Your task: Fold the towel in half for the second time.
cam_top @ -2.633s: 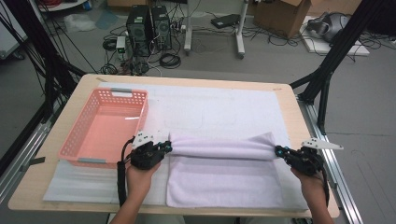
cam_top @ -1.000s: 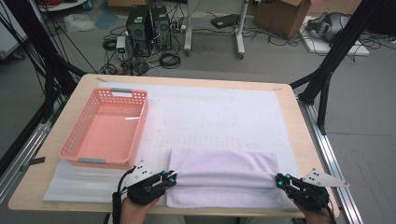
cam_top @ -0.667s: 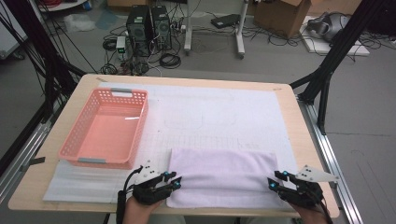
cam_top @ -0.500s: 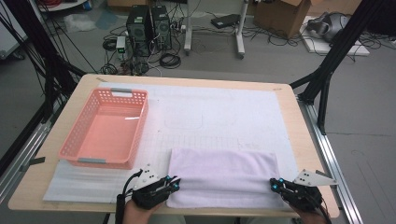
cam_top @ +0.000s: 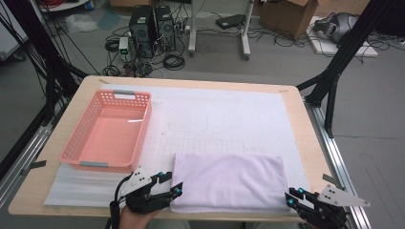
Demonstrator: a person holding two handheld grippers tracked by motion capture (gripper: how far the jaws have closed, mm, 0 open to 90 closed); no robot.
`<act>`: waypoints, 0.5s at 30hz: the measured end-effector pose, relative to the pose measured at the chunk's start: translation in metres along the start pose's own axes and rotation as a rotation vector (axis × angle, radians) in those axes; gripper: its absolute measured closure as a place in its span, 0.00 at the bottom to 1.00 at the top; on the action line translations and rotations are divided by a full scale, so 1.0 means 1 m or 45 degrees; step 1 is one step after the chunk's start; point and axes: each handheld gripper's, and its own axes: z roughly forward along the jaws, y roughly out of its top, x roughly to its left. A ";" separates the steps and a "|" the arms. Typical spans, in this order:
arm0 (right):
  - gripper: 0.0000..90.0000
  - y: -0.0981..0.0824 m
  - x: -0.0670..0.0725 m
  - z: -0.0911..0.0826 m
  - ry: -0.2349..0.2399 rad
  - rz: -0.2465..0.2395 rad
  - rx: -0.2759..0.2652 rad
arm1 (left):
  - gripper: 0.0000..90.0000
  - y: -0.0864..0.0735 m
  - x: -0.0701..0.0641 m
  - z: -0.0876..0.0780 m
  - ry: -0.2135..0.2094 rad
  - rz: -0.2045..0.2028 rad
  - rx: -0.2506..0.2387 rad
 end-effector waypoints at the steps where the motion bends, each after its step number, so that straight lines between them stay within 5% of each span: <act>1: 0.80 0.002 -0.001 0.006 -0.033 0.001 0.011 | 0.50 0.002 0.004 0.007 0.012 0.000 0.011; 7: 0.85 -0.006 -0.005 0.046 -0.038 -0.025 0.170 | 0.58 0.006 0.022 0.033 0.050 -0.050 0.076; 10: 0.89 -0.014 -0.002 0.037 -0.050 -0.086 0.199 | 0.57 0.008 0.027 0.039 0.076 -0.045 0.087; 13: 0.89 -0.012 -0.002 0.030 -0.037 -0.088 0.253 | 0.52 0.014 0.035 0.046 0.098 -0.069 0.097; 15: 0.82 -0.006 -0.006 0.029 -0.051 -0.080 0.224 | 0.52 0.017 0.039 0.052 0.113 -0.069 0.113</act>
